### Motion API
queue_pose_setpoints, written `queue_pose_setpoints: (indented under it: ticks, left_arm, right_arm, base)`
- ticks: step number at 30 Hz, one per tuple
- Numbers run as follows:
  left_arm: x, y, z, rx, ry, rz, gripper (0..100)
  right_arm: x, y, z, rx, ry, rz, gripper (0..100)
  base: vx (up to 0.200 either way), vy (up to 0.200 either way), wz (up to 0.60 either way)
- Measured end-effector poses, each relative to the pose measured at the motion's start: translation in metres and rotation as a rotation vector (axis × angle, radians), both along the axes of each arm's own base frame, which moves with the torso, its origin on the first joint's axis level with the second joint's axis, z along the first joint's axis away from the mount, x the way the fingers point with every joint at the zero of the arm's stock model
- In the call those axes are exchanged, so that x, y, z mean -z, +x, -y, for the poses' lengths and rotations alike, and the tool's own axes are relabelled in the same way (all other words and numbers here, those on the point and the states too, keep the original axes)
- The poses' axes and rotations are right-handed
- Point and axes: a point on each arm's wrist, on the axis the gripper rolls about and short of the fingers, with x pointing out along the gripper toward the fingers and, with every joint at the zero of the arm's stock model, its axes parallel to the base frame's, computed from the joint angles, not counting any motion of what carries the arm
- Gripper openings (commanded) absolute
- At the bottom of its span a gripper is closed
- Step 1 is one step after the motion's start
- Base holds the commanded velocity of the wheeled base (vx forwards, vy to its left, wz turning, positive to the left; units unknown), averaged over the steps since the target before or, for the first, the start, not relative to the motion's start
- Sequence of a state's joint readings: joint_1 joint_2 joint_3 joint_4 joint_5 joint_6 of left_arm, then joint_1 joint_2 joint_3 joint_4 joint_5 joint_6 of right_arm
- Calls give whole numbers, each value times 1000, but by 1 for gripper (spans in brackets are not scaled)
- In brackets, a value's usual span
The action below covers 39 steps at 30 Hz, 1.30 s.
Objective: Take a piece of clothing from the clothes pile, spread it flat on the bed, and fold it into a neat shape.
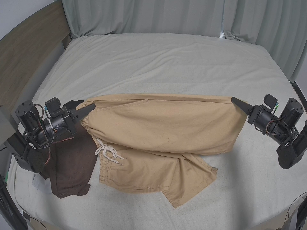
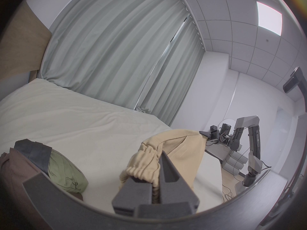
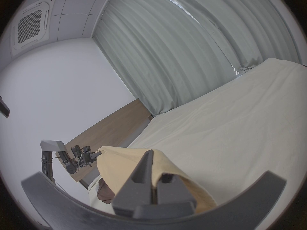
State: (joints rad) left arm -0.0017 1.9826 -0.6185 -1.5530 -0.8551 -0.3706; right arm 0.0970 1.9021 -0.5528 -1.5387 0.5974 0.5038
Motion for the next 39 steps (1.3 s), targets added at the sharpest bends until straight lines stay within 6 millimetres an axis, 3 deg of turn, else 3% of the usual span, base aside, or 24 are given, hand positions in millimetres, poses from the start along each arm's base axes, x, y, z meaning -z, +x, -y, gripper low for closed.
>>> queue_pose_setpoints:
  ticks: [17,39]
  left_arm:
    - [9,30,5,-26,-83,-62,0]
    - [26,83,5,-70,-175,-75,0]
  right_arm:
    - [18,45,-2,17,17,-6,0]
    - [27,98,-4,8,99,16,0]
  base:
    - [0,0,0]
    - [0,0,0]
